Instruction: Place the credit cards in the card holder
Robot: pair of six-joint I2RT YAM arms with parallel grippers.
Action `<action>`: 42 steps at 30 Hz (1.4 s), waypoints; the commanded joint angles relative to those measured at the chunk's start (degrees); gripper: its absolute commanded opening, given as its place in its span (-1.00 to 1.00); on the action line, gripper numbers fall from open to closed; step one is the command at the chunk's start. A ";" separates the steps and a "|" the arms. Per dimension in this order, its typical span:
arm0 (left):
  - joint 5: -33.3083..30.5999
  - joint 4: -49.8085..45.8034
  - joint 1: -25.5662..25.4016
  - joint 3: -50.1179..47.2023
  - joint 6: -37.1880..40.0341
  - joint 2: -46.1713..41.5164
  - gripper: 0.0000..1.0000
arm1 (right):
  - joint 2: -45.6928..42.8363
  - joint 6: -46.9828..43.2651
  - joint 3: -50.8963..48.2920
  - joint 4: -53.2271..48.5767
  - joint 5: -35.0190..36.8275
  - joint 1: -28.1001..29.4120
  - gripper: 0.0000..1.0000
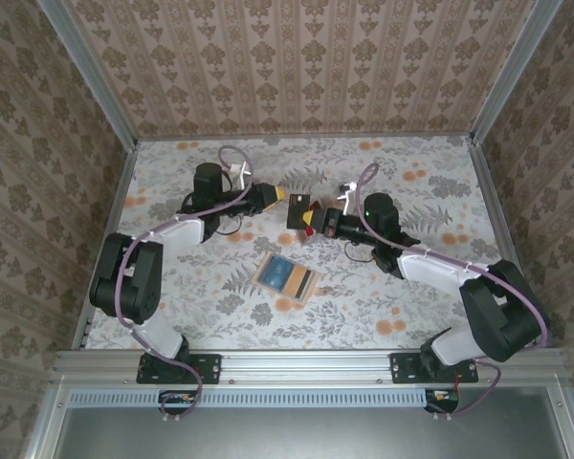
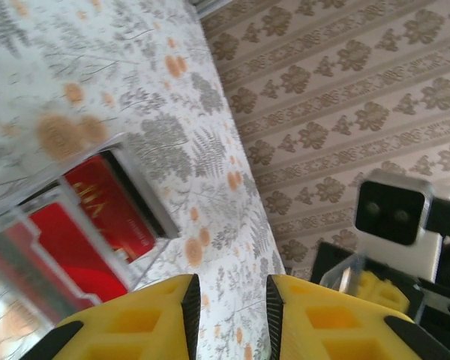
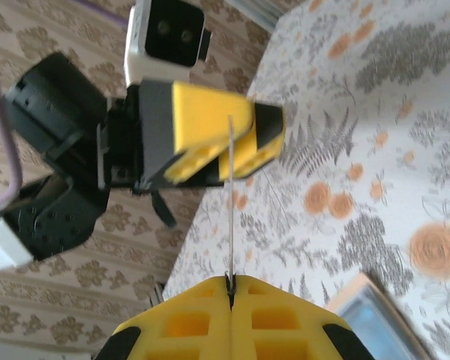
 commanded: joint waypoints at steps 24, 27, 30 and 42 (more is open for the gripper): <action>-5.24 -19.86 4.32 -20.75 16.53 -5.73 -0.38 | -4.62 2.22 -15.98 -12.26 15.30 17.67 -1.00; -6.78 -22.94 3.19 -22.25 18.00 -7.68 -0.39 | -4.67 3.00 -16.53 -11.74 16.77 17.63 -1.00; -7.99 -22.42 2.37 -24.75 17.10 -9.84 -0.39 | -4.97 3.01 -16.42 -11.82 16.77 17.75 -1.00; -13.74 -14.51 -6.65 -30.41 9.31 -11.51 -0.38 | -8.19 7.10 -20.53 -13.46 22.56 17.77 -1.00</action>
